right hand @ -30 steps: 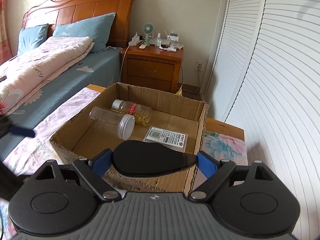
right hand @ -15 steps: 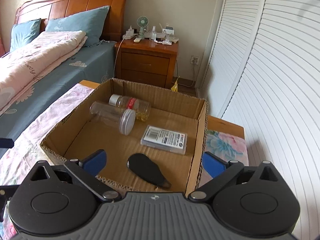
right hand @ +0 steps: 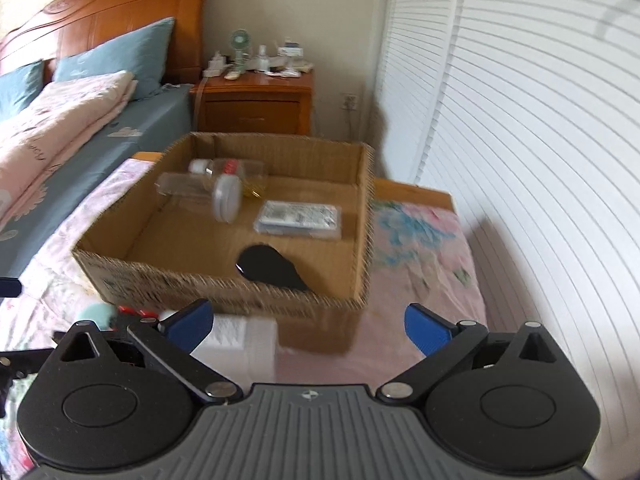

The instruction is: Organize rigid objects

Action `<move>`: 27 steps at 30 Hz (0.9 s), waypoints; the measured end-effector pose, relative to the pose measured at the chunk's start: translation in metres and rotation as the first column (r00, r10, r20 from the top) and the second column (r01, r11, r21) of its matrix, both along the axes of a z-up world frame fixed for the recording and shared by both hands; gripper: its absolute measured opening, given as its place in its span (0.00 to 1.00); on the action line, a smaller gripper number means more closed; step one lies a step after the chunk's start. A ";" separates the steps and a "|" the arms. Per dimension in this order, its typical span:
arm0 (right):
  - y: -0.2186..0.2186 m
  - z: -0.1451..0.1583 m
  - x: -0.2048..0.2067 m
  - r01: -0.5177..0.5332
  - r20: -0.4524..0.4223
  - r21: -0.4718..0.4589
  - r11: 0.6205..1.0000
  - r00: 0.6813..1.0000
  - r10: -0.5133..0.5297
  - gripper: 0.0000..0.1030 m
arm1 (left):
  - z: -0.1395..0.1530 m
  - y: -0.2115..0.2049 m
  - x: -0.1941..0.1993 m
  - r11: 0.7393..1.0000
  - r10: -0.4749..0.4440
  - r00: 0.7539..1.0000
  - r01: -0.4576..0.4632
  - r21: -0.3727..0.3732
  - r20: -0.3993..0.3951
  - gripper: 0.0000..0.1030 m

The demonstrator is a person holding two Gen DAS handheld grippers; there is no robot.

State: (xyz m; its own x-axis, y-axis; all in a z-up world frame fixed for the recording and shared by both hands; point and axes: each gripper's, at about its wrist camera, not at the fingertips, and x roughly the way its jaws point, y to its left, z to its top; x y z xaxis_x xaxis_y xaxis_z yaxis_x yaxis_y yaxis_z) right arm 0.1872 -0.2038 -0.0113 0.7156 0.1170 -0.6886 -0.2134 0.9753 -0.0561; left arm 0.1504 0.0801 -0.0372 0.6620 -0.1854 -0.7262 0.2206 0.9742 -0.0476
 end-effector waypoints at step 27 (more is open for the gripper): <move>-0.033 -0.052 -0.035 0.116 -0.066 -0.009 0.993 0.991 -0.116 1.00 | -0.015 -0.012 0.017 0.996 0.037 0.998 -0.034 0.085 -0.040 0.97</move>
